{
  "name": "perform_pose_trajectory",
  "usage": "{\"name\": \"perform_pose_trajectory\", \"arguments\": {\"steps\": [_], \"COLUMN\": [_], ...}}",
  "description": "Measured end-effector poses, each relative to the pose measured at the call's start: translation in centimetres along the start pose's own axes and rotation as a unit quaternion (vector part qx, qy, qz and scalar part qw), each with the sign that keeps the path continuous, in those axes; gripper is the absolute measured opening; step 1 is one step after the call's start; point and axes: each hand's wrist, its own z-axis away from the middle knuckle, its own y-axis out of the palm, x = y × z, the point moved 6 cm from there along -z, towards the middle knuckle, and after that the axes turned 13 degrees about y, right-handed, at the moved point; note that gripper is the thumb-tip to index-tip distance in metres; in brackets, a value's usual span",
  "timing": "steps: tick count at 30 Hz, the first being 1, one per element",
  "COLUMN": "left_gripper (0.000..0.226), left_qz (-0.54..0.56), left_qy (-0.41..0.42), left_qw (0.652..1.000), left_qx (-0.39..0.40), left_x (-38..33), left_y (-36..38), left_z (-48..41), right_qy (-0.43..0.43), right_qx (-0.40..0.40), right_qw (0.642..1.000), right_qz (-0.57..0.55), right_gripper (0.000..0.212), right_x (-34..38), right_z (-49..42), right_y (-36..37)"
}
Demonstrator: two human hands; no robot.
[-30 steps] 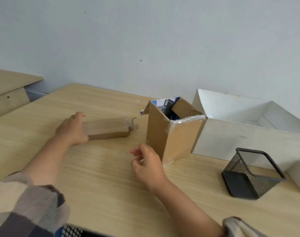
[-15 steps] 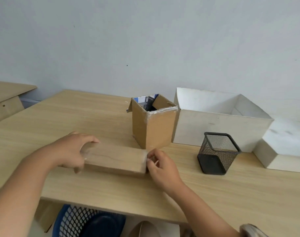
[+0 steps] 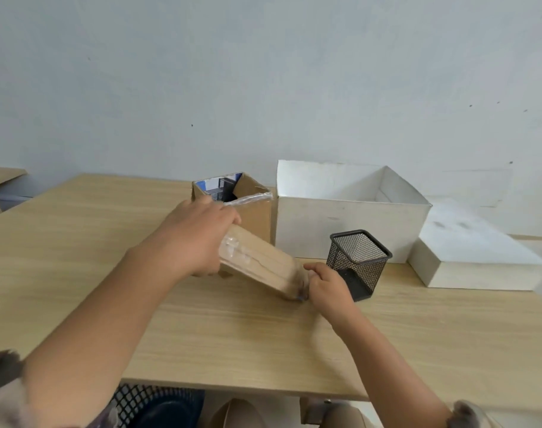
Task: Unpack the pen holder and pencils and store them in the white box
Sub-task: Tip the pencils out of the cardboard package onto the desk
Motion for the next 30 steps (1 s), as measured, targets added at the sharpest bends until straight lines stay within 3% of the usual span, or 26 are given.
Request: {"name": "perform_pose_trajectory", "arguments": {"steps": [4,10,20,30], "left_gripper": [0.065,0.06,0.064,0.07], "left_qz": [-0.084,-0.166,-0.182,-0.171], "left_qy": [0.081,0.152,0.092,0.044], "left_qw": [0.991,0.963,0.953,0.941], "left_qx": [-0.072,-0.149,-0.222,-0.288], "left_x": [-2.1,-2.7,1.5,2.3], "left_y": [-2.0,-5.9,-7.4,-8.2], "left_z": [-2.0,-4.0,-2.4,-0.6], "right_qy": [-0.004,-0.023,-0.089,-0.163], "right_qx": [0.018,0.02,0.026,-0.053], "right_qw": [1.0,0.996,0.981,0.961], "right_qz": [0.023,0.083,0.172,0.215], "right_gripper": [0.031,0.049,0.069,0.077], "right_x": [0.1,0.4,1.7,2.8], "right_z": [0.3,0.9,1.8,0.8], "right_y": [-0.2,-0.3,1.5,3.4]}}
